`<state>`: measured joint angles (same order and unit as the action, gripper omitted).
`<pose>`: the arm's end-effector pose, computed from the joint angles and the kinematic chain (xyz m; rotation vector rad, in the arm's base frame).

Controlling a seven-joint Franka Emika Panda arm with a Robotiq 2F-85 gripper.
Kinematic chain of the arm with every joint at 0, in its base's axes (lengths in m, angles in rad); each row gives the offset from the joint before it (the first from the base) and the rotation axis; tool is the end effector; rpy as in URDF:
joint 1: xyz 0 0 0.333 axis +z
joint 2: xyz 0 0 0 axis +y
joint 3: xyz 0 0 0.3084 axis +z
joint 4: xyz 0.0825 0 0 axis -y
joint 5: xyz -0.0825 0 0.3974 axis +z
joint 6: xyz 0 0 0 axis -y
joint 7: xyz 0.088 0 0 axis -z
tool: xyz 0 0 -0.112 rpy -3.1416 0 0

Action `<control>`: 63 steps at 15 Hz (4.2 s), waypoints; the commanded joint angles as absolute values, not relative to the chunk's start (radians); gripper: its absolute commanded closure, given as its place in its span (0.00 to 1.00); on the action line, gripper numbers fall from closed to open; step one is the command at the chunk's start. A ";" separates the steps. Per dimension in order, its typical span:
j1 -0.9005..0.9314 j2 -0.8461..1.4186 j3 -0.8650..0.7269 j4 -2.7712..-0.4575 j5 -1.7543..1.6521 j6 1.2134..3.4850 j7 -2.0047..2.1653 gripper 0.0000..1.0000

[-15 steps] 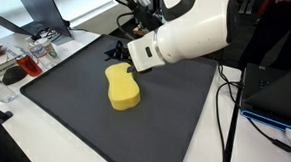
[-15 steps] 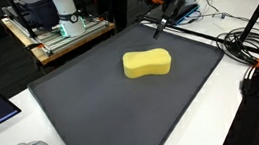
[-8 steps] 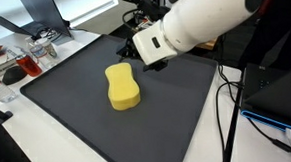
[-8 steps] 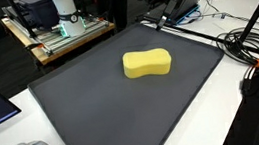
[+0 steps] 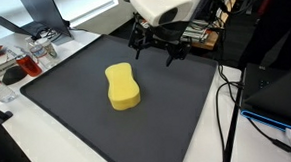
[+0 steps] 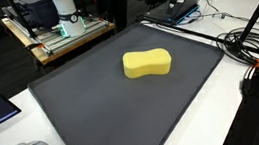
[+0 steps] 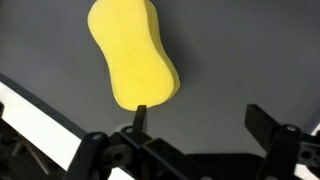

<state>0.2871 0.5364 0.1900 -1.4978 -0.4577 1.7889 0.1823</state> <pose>0.6323 0.2617 0.3319 2.6837 0.5904 -0.1514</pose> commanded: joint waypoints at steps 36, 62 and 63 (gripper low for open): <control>0.169 1.075 0.097 -0.485 -0.110 1.255 0.003 0.00; -0.125 1.190 0.202 -0.482 -0.054 1.413 -0.503 0.00; -0.132 1.195 0.208 -0.481 -0.048 1.419 -0.496 0.00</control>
